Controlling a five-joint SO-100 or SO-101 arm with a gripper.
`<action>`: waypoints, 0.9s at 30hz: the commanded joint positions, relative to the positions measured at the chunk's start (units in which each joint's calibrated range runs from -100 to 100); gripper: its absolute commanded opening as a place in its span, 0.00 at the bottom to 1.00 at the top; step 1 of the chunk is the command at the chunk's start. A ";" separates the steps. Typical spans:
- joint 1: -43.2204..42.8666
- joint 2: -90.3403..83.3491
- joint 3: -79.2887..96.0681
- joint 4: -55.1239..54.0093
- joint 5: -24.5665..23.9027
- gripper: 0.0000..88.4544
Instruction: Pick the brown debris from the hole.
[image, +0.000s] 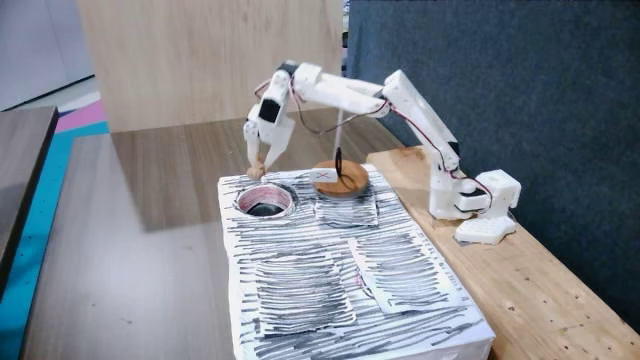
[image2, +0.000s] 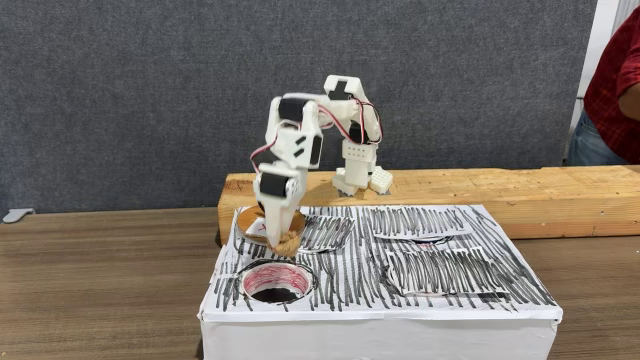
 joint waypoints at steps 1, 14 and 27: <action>-0.12 -5.55 -1.55 5.46 0.19 0.01; -11.74 -5.80 -1.28 18.13 4.24 0.01; -18.83 -4.62 -1.37 18.04 3.72 0.01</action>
